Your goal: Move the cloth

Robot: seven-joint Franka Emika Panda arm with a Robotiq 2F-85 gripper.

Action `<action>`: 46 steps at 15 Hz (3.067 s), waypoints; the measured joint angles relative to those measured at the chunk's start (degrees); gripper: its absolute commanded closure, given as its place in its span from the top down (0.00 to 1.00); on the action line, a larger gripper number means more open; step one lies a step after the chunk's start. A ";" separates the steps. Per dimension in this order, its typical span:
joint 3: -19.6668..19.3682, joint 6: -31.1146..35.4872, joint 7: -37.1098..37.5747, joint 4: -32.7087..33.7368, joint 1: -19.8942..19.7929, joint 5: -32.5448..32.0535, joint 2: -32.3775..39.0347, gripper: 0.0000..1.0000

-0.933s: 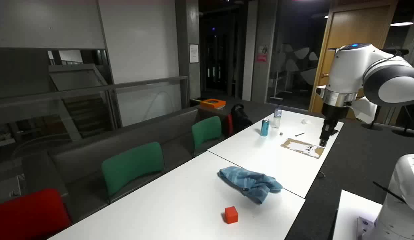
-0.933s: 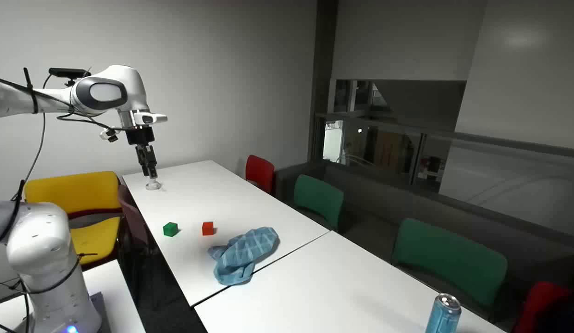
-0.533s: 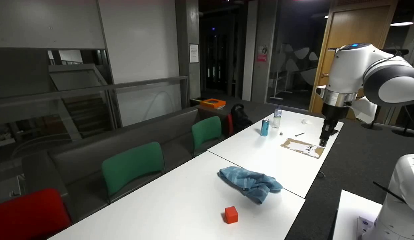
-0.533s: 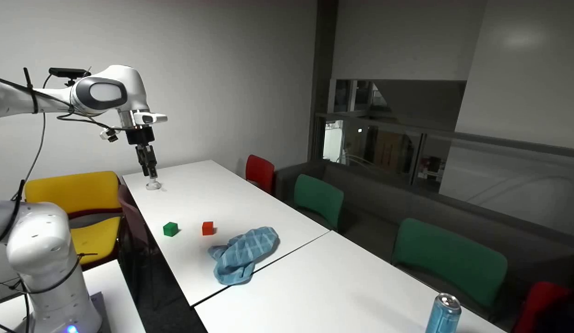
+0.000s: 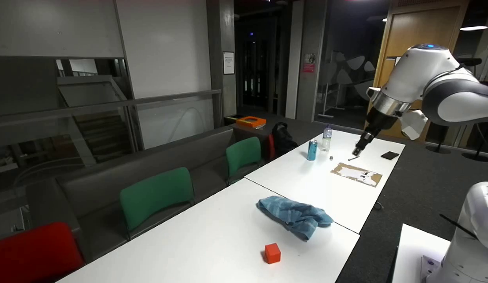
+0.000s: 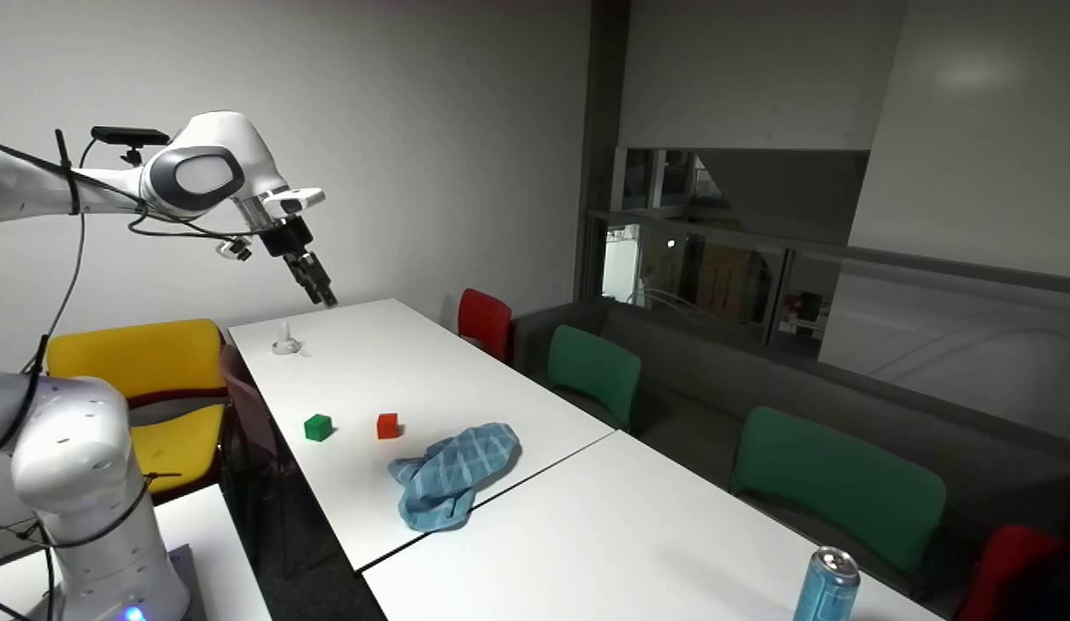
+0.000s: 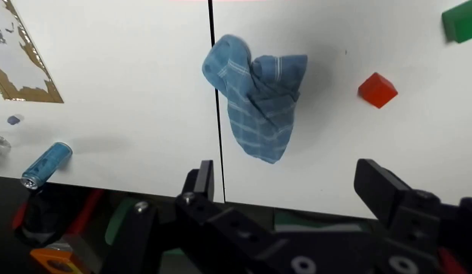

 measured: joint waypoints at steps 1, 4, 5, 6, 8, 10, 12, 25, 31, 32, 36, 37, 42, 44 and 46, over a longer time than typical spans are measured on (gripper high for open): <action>-0.82 2.71 -0.01 -0.31 -0.41 -0.07 0.80 1.00; -3.70 8.66 -0.22 -0.92 -2.34 -0.65 5.28 1.00; -4.70 9.87 -0.30 -0.92 -3.02 -0.73 7.42 1.00; -5.69 10.64 -0.34 -0.87 -3.56 -0.74 9.66 1.00; -7.72 10.63 -0.78 -0.35 -3.96 -0.41 14.77 1.00; -9.46 9.97 -2.44 0.77 -3.86 0.30 19.89 1.00; -10.35 8.74 -3.45 2.52 -3.83 0.64 24.19 1.00; -11.06 6.80 -13.87 5.03 -3.57 -3.58 33.37 1.00; -15.62 4.58 -33.15 11.53 -3.57 -2.18 45.66 1.00; -15.78 3.74 -35.69 13.16 -3.58 -0.96 47.72 1.00; -15.76 0.74 -41.10 18.71 -3.57 5.80 53.59 1.00; -15.76 0.53 -41.33 19.28 -3.57 6.19 54.12 1.00; -15.51 1.26 -41.33 19.41 -3.58 6.50 54.45 1.00; -14.40 6.10 -41.34 18.07 -3.43 9.18 54.51 1.00; -12.47 13.26 -41.51 16.06 -2.68 14.46 55.18 1.00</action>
